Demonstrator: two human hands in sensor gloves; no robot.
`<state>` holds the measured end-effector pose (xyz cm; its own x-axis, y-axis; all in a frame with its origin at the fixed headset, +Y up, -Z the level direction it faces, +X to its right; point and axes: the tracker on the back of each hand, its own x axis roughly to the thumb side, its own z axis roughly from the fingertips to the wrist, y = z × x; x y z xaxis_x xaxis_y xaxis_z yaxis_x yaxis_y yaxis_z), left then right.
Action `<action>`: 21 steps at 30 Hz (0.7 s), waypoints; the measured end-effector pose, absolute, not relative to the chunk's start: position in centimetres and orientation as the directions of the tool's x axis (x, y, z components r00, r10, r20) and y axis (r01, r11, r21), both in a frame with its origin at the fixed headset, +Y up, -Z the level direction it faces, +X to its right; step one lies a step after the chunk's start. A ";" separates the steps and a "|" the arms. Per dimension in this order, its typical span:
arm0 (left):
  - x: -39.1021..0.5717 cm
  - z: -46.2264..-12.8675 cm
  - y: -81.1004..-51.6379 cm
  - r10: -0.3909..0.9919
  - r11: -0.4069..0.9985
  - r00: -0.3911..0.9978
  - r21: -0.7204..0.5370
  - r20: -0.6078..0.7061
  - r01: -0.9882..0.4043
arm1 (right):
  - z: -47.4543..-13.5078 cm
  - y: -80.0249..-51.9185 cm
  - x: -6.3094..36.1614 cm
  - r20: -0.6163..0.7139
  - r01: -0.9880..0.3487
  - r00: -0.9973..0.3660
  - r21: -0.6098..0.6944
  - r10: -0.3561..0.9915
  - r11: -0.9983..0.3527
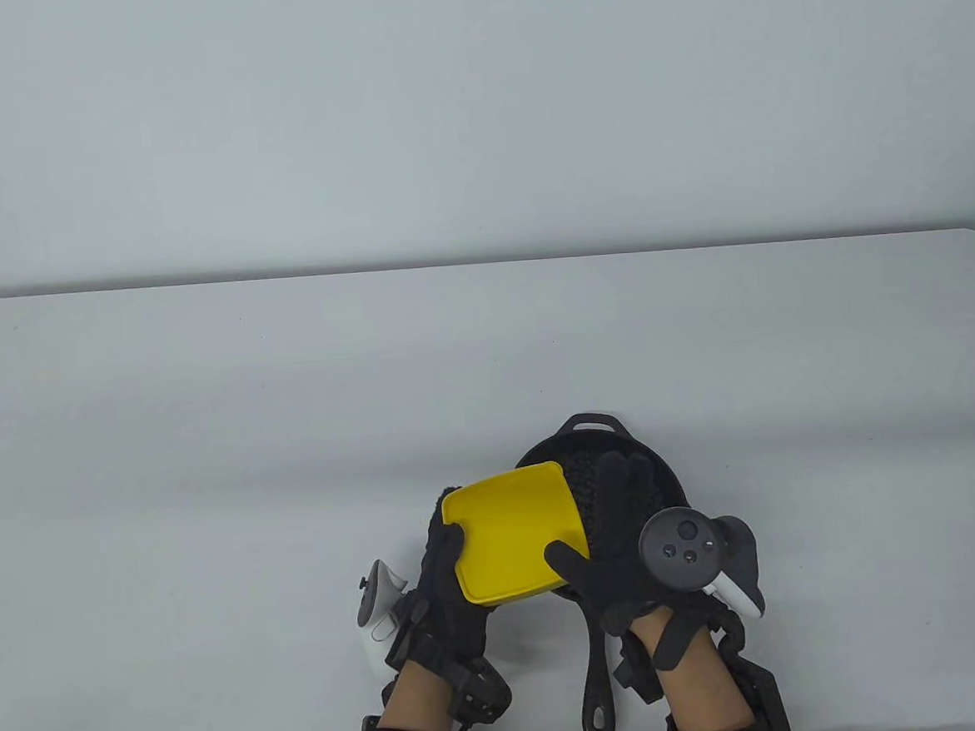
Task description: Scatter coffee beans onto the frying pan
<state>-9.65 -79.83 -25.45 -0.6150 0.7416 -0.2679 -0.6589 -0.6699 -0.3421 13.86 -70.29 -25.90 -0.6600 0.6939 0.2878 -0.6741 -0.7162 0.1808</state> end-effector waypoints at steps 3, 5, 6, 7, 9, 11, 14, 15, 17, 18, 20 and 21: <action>-9.4 -25.0 -79.2 0.714 -0.695 -0.659 -0.353 -0.238 -0.626 | -26.3 -72.2 12.9 0.316 -0.882 -0.274 0.294 0.908 -0.369; -9.8 -24.9 -78.5 0.734 -0.671 -0.648 -0.369 -0.204 -0.644 | -26.1 -72.8 12.3 0.227 -0.922 -0.057 0.362 0.972 -0.139; -10.1 -24.8 -78.2 0.762 -0.636 -0.623 -0.384 -0.177 -0.669 | -26.0 -72.9 12.1 0.209 -0.919 -0.015 0.382 0.978 -0.096; -10.2 -24.8 -78.0 0.780 -0.614 -0.605 -0.389 -0.161 -0.687 | -26.1 -73.0 12.1 0.238 -0.904 -0.035 0.405 0.971 -0.133; -10.4 -24.6 -77.9 0.813 -0.573 -0.562 -0.382 -0.152 -0.725 | -26.2 -73.3 12.4 0.294 -0.884 -0.103 0.412 0.950 -0.223; -10.2 -24.2 -78.2 0.845 -0.532 -0.507 -0.376 -0.171 -0.759 | -26.0 -73.7 12.8 0.246 -0.922 -0.060 0.358 0.967 -0.148; -9.9 -23.7 -78.4 0.906 -0.422 -0.374 -0.372 -0.196 -0.827 | -26.0 -74.4 13.6 0.248 -0.936 -0.068 0.319 0.966 -0.148; -9.8 -23.7 -78.3 0.924 -0.380 -0.329 -0.379 -0.195 -0.843 | -26.1 -74.4 13.8 0.247 -0.938 -0.079 0.309 0.966 -0.156; -9.8 -23.7 -78.0 0.959 -0.263 -0.200 -0.364 -0.200 -0.894 | -26.4 -74.6 14.4 0.273 -0.926 -0.137 0.305 0.952 -0.221; -9.9 -23.7 -77.9 0.972 -0.202 -0.141 -0.356 -0.190 -0.913 | -26.5 -74.6 14.6 0.279 -0.921 -0.146 0.312 0.949 -0.234; -10.0 -23.8 -77.7 0.977 -0.175 -0.121 -0.340 -0.174 -0.924 | -26.7 -74.6 14.8 0.282 -0.916 -0.142 0.327 0.949 -0.234; -10.2 -23.9 -77.7 0.974 -0.198 -0.147 -0.329 -0.174 -0.923 | -26.7 -74.3 14.8 0.300 -0.910 -0.142 0.335 0.943 -0.243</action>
<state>-10.19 -77.65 -23.90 -0.1466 0.9738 -0.1737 -0.9234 -0.1977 -0.3289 14.84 -74.25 -26.67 -0.1416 0.9434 0.2999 -0.9101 -0.2432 0.3354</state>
